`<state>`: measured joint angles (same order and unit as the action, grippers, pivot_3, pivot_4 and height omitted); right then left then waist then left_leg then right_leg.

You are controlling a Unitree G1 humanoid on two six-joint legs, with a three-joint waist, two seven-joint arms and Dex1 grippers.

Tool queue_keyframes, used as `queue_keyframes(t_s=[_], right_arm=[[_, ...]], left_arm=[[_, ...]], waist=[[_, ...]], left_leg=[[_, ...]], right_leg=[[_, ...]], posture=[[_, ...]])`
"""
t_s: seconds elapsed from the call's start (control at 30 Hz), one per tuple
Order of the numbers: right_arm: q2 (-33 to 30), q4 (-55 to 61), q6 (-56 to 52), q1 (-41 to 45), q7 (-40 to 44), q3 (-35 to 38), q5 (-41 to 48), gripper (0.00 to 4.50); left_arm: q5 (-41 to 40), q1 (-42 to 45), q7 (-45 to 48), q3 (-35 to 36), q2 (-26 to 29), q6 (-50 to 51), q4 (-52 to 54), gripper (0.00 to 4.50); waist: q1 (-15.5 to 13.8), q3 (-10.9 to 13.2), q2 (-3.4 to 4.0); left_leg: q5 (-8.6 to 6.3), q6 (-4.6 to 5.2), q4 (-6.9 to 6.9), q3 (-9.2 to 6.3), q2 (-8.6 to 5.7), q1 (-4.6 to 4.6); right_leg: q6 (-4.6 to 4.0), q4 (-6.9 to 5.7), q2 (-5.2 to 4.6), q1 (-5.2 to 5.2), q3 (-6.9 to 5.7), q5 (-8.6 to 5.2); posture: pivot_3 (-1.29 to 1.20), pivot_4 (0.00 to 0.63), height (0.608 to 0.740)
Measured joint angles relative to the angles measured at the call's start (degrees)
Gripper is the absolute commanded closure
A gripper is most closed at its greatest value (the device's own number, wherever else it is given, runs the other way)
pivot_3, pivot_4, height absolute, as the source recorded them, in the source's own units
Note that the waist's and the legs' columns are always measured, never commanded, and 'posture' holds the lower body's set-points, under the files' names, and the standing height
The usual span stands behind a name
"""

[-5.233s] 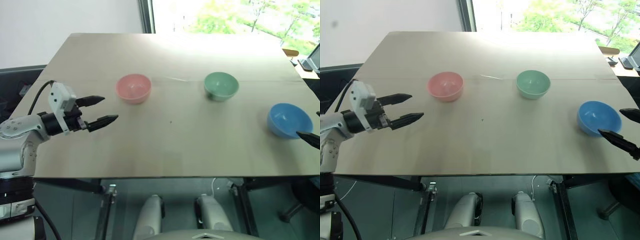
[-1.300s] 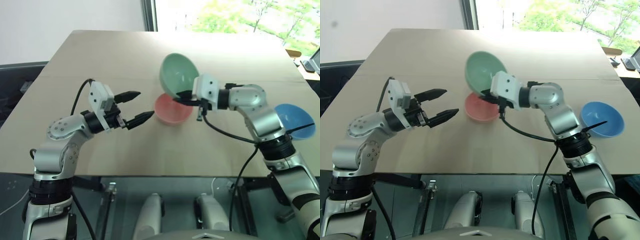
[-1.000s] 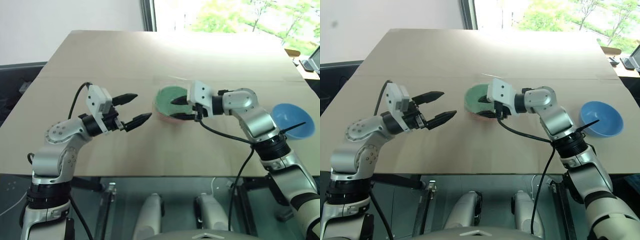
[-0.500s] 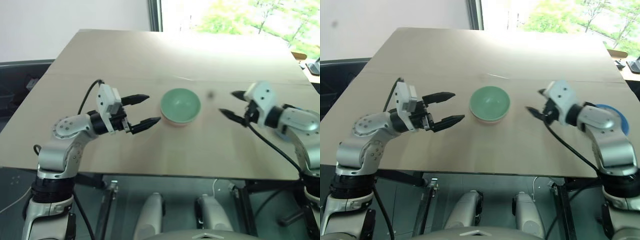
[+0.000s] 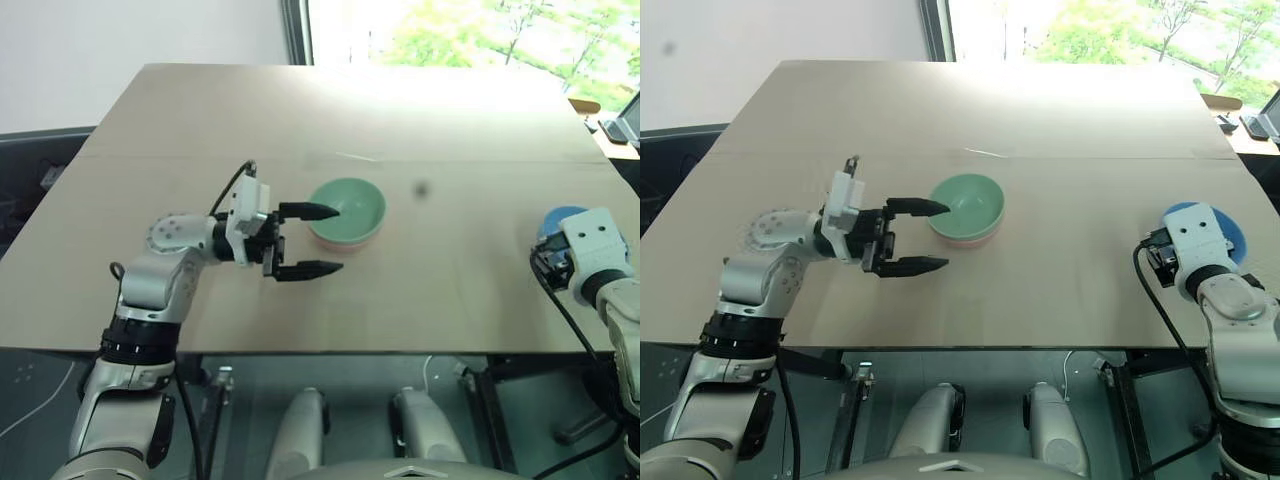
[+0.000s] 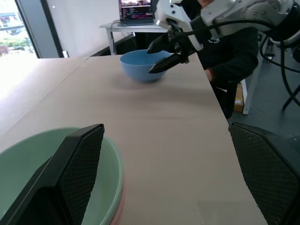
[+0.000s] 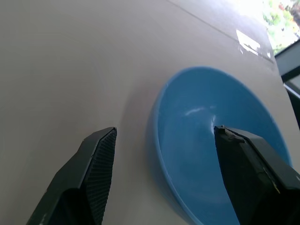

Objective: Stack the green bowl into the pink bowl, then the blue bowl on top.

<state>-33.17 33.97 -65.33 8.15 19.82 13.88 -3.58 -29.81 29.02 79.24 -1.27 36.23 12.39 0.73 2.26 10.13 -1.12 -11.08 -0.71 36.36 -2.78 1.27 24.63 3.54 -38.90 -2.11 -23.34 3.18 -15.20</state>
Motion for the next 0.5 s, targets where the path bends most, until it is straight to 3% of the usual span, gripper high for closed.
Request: queue_keyframes(t_s=[0.07, 0.17, 0.37, 0.4, 0.5], right_arm=[[0.2, -1.9, -0.7, 1.2, -0.2, 0.6, 0.5, 1.02], [0.4, -4.7, -0.7, 2.8, -0.1, 0.6, 1.9, 1.66], [-0.4, -6.5, -0.9, 4.7, 0.9, 0.6, 4.1, 4.25], [-0.4, -6.6, -0.9, 4.7, 1.0, 0.6, 4.3, 4.49], [-0.7, -7.4, -0.8, 4.8, 1.1, 0.6, 4.9, 4.49]], left_arm=[[0.4, 0.0, 0.1, 0.0, 0.1, -0.5, 0.0, 0.0], [0.5, 0.0, -0.3, 0.0, 0.1, -0.6, 0.1, 0.0], [0.6, -2.1, -2.2, 0.6, 1.3, -0.4, 1.5, 0.0], [0.6, -2.3, -2.3, 0.6, 1.4, -0.4, 1.6, 0.0], [0.9, -3.1, -2.8, 0.7, 2.0, -0.4, 2.2, 0.0]], waist=[[0.0, 0.0, 0.0], [0.0, 0.0, 0.0], [0.0, 0.0, 0.0], [0.0, 0.0, 0.0], [0.0, 0.0, 0.0]], left_leg=[[0.0, 0.0, 0.0, -0.01, 0.0, 0.01], [0.0, 0.0, 0.0, -0.01, 0.0, 0.01], [0.0, 0.0, -0.01, -0.02, 0.01, 0.01], [0.0, 0.0, -0.01, -0.02, 0.01, 0.01], [0.0, 0.0, 0.0, -0.02, 0.0, 0.03]], right_leg=[[0.0, 0.0, 0.0, 0.0, -0.01, 0.0], [0.0, 0.0, 0.0, 0.0, -0.01, 0.0], [0.0, 0.0, 0.0, 0.0, -0.02, 0.0], [0.0, 0.0, 0.0, 0.0, -0.02, 0.0], [0.0, 0.02, -0.01, 0.0, -0.02, 0.0]], posture=[[0.0, 0.15, 0.74], [0.0, 0.15, 0.74], [0.0, 0.15, 0.74], [0.0, 0.15, 0.74], [0.0, 0.15, 0.74]])
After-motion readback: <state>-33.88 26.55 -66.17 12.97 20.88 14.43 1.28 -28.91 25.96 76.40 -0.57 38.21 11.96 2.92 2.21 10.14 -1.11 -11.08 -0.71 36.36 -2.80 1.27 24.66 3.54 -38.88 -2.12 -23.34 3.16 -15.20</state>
